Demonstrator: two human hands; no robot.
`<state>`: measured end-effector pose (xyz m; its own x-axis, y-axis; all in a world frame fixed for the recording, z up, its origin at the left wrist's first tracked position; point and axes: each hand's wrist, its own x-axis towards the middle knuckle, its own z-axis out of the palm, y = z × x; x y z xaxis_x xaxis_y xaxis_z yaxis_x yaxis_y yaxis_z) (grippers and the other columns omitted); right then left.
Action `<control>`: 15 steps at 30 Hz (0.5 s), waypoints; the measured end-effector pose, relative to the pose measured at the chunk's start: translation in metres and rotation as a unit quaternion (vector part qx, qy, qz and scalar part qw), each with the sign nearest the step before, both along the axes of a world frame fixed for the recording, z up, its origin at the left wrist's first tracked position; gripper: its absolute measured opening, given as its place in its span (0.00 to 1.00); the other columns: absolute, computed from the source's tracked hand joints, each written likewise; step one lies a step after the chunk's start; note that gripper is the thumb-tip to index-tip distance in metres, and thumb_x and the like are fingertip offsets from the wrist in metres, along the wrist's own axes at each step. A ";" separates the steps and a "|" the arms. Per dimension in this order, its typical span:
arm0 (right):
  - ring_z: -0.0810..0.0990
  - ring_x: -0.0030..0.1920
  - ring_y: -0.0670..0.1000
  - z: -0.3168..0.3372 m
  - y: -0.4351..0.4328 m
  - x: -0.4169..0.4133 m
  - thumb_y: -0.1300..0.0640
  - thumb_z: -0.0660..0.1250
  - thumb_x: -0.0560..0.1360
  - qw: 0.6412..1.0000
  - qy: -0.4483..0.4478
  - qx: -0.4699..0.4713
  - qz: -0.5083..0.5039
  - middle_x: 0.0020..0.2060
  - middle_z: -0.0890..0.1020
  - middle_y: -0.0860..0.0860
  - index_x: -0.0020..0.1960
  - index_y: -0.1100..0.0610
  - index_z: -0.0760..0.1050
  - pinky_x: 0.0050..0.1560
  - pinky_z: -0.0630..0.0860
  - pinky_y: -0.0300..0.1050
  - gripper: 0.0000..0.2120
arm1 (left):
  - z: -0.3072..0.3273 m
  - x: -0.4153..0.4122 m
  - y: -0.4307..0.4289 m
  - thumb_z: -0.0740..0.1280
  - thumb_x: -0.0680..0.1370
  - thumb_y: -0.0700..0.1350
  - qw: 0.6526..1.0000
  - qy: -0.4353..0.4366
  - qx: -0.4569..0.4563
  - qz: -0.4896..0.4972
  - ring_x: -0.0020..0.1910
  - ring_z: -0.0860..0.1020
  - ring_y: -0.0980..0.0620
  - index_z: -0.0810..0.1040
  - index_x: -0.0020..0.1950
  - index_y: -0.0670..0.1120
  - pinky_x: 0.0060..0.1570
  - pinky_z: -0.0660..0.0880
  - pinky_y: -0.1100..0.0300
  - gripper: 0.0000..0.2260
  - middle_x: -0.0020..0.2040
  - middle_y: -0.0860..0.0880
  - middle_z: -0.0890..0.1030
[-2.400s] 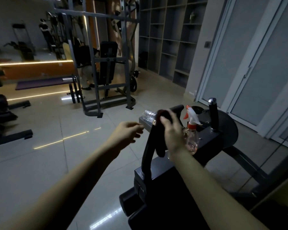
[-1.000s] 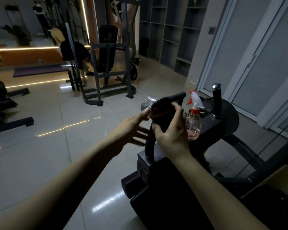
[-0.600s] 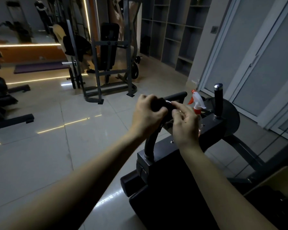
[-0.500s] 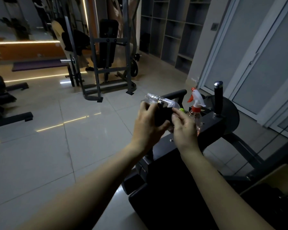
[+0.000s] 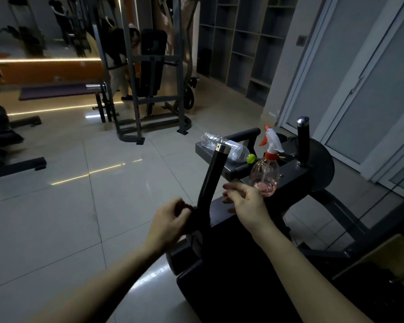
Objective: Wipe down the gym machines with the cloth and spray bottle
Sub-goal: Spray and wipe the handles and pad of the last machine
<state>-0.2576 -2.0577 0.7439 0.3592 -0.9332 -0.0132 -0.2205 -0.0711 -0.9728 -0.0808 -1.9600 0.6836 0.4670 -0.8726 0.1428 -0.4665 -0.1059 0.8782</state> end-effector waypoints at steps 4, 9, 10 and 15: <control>0.83 0.45 0.51 0.007 -0.001 0.008 0.62 0.60 0.82 0.999 -0.033 0.005 -0.010 0.46 0.82 0.53 0.58 0.56 0.78 0.46 0.79 0.48 0.09 | 0.074 0.010 -0.040 0.66 0.82 0.49 0.971 0.215 -0.104 -0.026 0.42 0.82 0.38 0.79 0.51 0.46 0.35 0.81 0.47 0.07 0.46 0.39 0.82; 0.82 0.48 0.54 -0.002 0.004 0.016 0.62 0.58 0.83 1.000 0.000 0.015 -0.025 0.48 0.82 0.56 0.62 0.59 0.75 0.55 0.78 0.55 0.11 | 0.116 -0.017 -0.092 0.65 0.83 0.49 0.956 0.238 -0.143 -0.095 0.43 0.81 0.48 0.80 0.55 0.35 0.42 0.78 0.60 0.16 0.48 0.36 0.82; 0.82 0.51 0.55 -0.010 0.005 0.016 0.60 0.58 0.82 0.999 0.029 0.007 -0.029 0.50 0.82 0.56 0.62 0.57 0.75 0.58 0.79 0.56 0.11 | 0.109 -0.020 -0.095 0.64 0.83 0.51 0.957 0.239 -0.134 -0.091 0.39 0.80 0.47 0.80 0.52 0.32 0.38 0.77 0.60 0.21 0.44 0.34 0.82; 0.83 0.52 0.52 -0.049 0.013 0.014 0.56 0.59 0.74 0.996 0.089 -0.023 -0.003 0.50 0.84 0.50 0.54 0.46 0.77 0.58 0.78 0.58 0.12 | 0.075 -0.016 -0.085 0.58 0.85 0.55 0.953 0.259 -0.114 -0.107 0.30 0.79 0.46 0.79 0.44 0.31 0.31 0.74 0.59 0.27 0.38 0.31 0.81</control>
<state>-0.2436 -2.0449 0.6945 0.3498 -0.9362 -0.0328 -0.3898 -0.1137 -0.9139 -0.0969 -2.0451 0.7586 0.3410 -0.9297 0.1396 0.0460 0.1648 0.9853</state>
